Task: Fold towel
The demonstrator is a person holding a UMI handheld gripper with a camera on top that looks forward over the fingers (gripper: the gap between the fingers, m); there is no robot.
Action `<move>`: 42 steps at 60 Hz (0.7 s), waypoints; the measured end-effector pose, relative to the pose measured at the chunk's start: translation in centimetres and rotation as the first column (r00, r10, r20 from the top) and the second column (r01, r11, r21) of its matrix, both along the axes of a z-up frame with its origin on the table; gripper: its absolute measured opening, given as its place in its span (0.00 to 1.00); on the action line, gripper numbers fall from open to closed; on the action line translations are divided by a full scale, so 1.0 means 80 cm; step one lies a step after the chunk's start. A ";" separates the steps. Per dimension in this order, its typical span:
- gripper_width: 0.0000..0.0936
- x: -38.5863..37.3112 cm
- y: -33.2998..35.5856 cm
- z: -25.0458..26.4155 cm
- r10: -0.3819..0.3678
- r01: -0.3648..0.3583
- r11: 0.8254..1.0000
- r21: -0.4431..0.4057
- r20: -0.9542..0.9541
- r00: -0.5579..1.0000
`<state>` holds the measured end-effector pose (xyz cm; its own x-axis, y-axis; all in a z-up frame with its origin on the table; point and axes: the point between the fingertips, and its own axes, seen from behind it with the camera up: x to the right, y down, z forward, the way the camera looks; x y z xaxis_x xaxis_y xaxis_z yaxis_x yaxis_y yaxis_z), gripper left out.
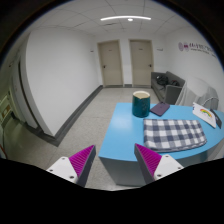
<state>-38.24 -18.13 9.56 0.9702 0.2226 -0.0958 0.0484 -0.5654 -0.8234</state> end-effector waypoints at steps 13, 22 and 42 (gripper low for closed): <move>0.81 0.121 0.130 -0.076 -0.103 0.074 0.988 0.134 0.226 0.969; 0.60 0.130 0.177 -0.128 -0.041 0.013 0.993 0.120 0.237 0.971; 0.04 0.155 0.190 -0.130 -0.053 0.008 0.974 0.227 0.192 0.980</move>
<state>-25.81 -2.93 -0.86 0.9717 0.1863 0.1455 0.2067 -0.3711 -0.9053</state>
